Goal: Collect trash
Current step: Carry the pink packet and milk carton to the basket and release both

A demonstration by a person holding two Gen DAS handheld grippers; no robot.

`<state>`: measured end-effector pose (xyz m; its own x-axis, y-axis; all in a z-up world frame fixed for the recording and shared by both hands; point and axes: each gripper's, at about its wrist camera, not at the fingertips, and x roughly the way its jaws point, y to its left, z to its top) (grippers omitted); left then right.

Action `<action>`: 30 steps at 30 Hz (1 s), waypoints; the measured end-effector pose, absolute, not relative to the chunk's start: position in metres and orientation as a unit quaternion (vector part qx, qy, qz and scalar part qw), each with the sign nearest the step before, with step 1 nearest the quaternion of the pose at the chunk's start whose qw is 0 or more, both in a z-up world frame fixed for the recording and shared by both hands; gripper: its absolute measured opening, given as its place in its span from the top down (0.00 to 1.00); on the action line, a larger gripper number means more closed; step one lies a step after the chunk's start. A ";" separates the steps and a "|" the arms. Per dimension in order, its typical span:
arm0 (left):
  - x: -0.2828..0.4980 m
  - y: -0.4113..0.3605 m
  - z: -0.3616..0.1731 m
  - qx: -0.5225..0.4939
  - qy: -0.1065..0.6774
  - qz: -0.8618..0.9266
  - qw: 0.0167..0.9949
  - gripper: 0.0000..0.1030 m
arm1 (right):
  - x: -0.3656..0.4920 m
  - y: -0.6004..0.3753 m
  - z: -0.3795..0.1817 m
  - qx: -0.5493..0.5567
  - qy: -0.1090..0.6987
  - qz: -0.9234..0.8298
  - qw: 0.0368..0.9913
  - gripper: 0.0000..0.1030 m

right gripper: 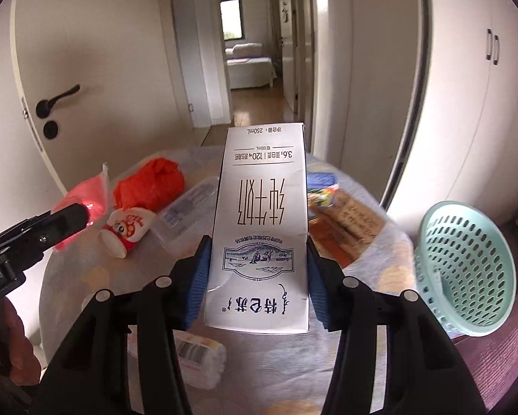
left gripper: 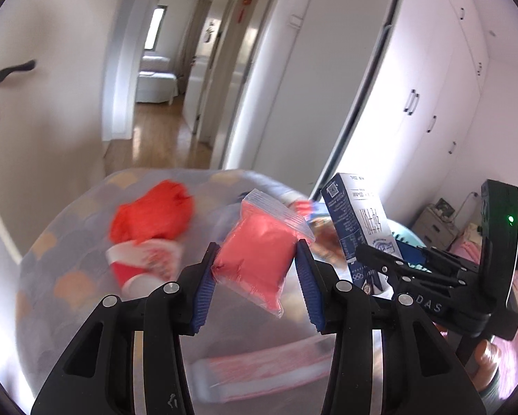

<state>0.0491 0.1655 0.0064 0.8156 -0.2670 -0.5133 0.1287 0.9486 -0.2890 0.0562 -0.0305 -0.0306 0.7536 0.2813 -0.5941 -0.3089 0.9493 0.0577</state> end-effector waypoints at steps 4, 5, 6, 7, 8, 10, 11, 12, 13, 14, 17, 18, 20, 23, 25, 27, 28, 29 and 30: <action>0.066 0.135 0.015 -0.116 0.284 -0.130 0.943 0.59 | 0.055 -0.063 -0.020 -0.005 0.298 0.134 0.945 0.54; 0.070 0.125 0.016 -0.111 0.284 -0.135 0.943 0.59 | 0.054 -0.070 -0.018 -0.002 0.295 0.127 0.947 0.54; 0.076 0.115 0.018 -0.107 0.284 -0.140 0.943 0.59 | 0.055 -0.080 -0.016 0.000 0.291 0.116 0.950 0.54; 0.080 0.107 0.018 -0.106 0.284 -0.147 0.942 0.59 | 0.056 -0.086 -0.016 0.003 0.289 0.108 0.951 0.54; 0.086 0.097 0.019 -0.104 0.284 -0.154 0.941 0.59 | 0.057 -0.096 -0.015 0.007 0.286 0.101 0.953 0.54; 0.096 0.076 0.021 -0.099 0.285 -0.168 0.939 0.59 | 0.060 -0.112 -0.015 0.016 0.284 0.088 0.955 0.54; 0.101 0.067 0.021 -0.095 0.286 -0.175 0.937 0.59 | 0.062 -0.123 -0.014 0.021 0.281 0.077 0.956 0.54; 0.106 0.056 0.021 -0.090 0.286 -0.183 0.936 0.59 | 0.064 -0.133 -0.014 0.025 0.280 0.067 0.957 0.54; 0.111 0.047 0.021 -0.085 0.286 -0.188 0.936 0.59 | 0.067 -0.142 -0.014 0.029 0.279 0.058 0.958 0.54; 0.117 0.032 0.022 -0.079 0.287 -0.198 0.934 0.59 | 0.069 -0.152 -0.014 0.034 0.278 0.050 0.959 0.54; 0.131 -0.002 0.021 -0.062 0.290 -0.216 0.930 0.59 | 0.082 -0.189 -0.019 0.055 0.281 0.017 0.958 0.54; 0.137 -0.016 0.020 -0.057 0.293 -0.223 0.928 0.59 | 0.086 -0.199 -0.021 0.060 0.284 0.007 0.957 0.54; 0.149 -0.041 0.017 -0.055 0.299 -0.239 0.922 0.59 | 0.096 -0.221 -0.027 0.070 0.291 -0.014 0.954 0.54; 0.162 -0.072 0.010 -0.057 0.310 -0.261 0.912 0.59 | 0.113 -0.252 -0.041 0.084 0.308 -0.047 0.946 0.54; 0.171 -0.093 0.003 -0.051 0.320 -0.272 0.906 0.59 | 0.120 -0.268 -0.052 0.096 0.321 -0.060 0.940 0.54; 0.180 -0.114 -0.006 -0.042 0.331 -0.279 0.900 0.59 | 0.126 -0.283 -0.065 0.103 0.336 -0.077 0.933 0.54; 0.185 -0.122 -0.010 -0.041 0.337 -0.281 0.898 0.59 | 0.129 -0.289 -0.071 0.109 0.344 -0.082 0.929 0.54; 0.191 -0.131 -0.018 -0.040 0.346 -0.285 0.893 0.59 | 0.132 -0.293 -0.076 0.114 0.351 -0.087 0.925 0.54; 0.193 -0.137 -0.022 -0.039 0.351 -0.285 0.891 0.59 | 0.135 -0.300 -0.083 0.115 0.360 -0.102 0.920 0.53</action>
<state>0.1933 -0.1374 -0.0220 0.5908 -0.5352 -0.6037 0.4807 0.8345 -0.2694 0.1349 -0.2999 -0.0830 0.7194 -0.1043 -0.6867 0.2698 0.9530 0.1380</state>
